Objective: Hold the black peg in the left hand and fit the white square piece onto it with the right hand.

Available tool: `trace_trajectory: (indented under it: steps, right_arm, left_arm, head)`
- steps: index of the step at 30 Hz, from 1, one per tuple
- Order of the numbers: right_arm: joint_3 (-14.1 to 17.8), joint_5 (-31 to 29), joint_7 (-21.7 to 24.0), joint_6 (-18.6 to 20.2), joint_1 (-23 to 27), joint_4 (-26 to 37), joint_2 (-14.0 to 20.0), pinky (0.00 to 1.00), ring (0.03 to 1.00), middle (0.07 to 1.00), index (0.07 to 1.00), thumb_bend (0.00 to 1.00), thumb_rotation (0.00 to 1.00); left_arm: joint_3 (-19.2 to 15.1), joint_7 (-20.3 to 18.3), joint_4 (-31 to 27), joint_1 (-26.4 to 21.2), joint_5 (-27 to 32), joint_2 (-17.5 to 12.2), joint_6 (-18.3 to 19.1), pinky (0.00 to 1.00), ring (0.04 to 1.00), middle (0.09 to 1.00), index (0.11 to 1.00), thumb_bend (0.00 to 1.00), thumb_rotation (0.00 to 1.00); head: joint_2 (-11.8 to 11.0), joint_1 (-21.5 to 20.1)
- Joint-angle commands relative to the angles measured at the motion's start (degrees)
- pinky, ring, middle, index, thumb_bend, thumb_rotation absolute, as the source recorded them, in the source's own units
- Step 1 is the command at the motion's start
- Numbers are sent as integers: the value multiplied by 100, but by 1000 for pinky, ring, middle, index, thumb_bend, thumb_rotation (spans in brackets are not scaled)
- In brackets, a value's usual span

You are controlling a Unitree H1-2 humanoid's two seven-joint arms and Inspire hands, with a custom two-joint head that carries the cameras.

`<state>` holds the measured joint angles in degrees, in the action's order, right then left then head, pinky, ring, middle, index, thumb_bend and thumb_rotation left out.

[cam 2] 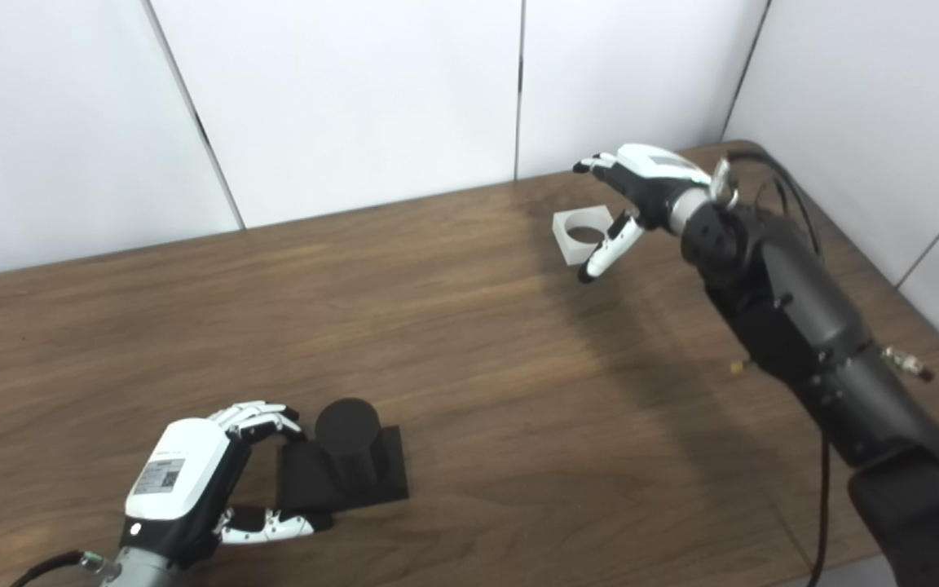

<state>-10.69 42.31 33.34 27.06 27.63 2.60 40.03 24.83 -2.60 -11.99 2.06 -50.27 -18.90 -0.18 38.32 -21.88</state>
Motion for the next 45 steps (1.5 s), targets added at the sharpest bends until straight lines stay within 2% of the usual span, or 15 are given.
trace_trajectory:
  steps: [1, 9, 16, 19, 25, 34, 39, 45]
  right_arm:
    - [-60, 286, 86, -21, 392, -57, 220, 1000, 1000, 1000, 925, 1000, 211]
    - [-461, 644, 69, -72, 683, -566, 183, 1000, 1000, 1000, 920, 1000, 218]
    - [-655, 838, 52, -58, 721, -746, 116, 1000, 1000, 1000, 921, 996, 226]
    - [-696, 882, 7, -63, 704, -818, 72, 1000, 1000, 1000, 924, 960, 248]
    - [-705, 929, -258, -162, 628, -916, -30, 1000, 1000, 1000, 916, 880, 266]
    - [-711, 884, -1037, -733, 597, -1334, -132, 1000, 1000, 984, 910, 824, 280]
    - [-737, 889, -1261, -892, 628, -1538, -187, 1000, 1000, 983, 903, 814, 226]
    - [-824, 949, -1303, -975, 688, -1745, -201, 1000, 1000, 974, 891, 804, 173]
  left_arm:
    - [75, -366, 368, 298, -128, -199, 109, 717, 796, 756, 486, 518, 44]
    - [80, -284, 426, 308, -155, -156, 84, 724, 795, 752, 486, 518, 44]
    - [102, -223, 477, 307, -198, -133, 71, 724, 794, 752, 486, 518, 44]
    - [120, -202, 486, 303, -205, -128, 69, 738, 794, 751, 486, 518, 44]
    - [146, -82, 566, 308, -208, -114, 18, 744, 793, 750, 486, 518, 44]
    - [183, 42, 622, 326, -276, -111, -21, 758, 792, 748, 486, 518, 44]
    - [209, 113, 639, 354, -306, -97, -18, 757, 790, 747, 486, 518, 44]
    - [227, 157, 618, 401, -337, -89, -9, 767, 796, 752, 486, 519, 45]
  head:
    - [-25, 5]
    - [-38, 7]
    - [-41, 7]
    - [-46, 23]
    - [-71, 32]
    - [-96, -5]
    - [-107, 7]
    - [-116, 18]
